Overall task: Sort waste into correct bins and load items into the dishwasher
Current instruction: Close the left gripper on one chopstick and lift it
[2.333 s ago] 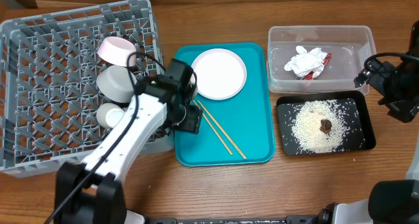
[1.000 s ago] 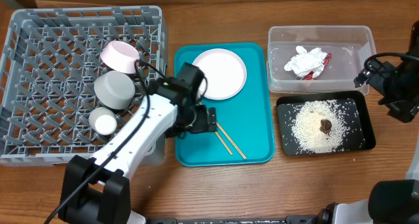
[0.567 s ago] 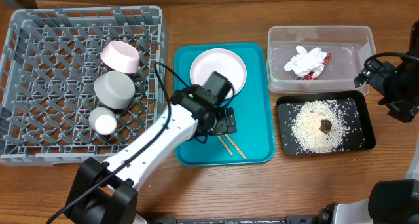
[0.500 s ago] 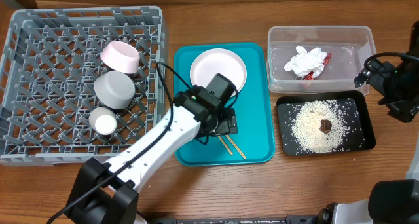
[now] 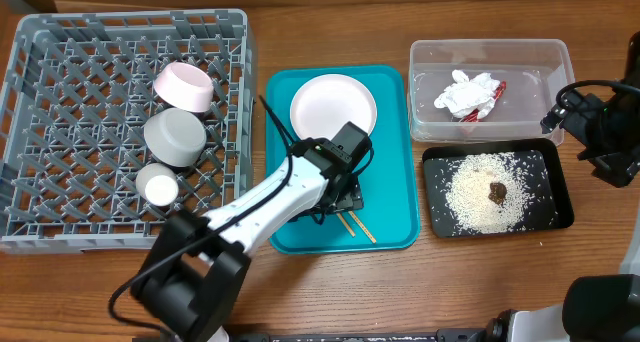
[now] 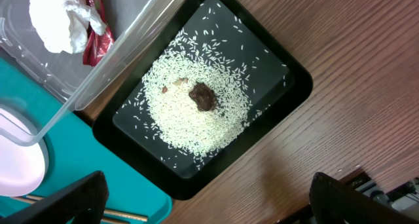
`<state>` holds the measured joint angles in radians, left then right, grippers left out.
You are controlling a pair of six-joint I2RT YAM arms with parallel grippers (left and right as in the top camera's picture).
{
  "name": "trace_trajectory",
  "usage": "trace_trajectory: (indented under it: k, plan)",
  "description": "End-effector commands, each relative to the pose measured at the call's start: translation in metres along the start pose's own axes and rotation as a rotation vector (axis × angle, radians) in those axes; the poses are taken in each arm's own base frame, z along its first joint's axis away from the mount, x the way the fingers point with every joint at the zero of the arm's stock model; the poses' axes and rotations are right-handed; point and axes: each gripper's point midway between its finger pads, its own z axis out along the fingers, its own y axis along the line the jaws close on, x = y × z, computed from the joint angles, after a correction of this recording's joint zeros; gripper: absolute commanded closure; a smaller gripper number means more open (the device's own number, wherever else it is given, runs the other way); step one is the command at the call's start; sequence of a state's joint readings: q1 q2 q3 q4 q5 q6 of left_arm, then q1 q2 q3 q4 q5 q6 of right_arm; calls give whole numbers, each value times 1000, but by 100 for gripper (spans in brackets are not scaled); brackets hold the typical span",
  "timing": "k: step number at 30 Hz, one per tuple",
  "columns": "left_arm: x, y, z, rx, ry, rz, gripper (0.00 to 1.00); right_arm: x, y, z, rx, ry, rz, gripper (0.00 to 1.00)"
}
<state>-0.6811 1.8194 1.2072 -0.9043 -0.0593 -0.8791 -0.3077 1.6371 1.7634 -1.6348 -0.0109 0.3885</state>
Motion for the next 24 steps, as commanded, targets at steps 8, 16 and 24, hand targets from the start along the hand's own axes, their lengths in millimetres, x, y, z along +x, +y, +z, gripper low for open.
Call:
trace_trajectory:
  k: [8,16,24]
  plan:
    - [9,-8,28,-9,89,-33,29,-5,0,-9,-9,-41,-1,0]
    - [12,-11,28,4,107,-34,59,-5,0,-9,-9,-41,-1,0]
    - [12,-11,28,5,107,-35,90,-5,0,-9,-9,-41,-1,0]
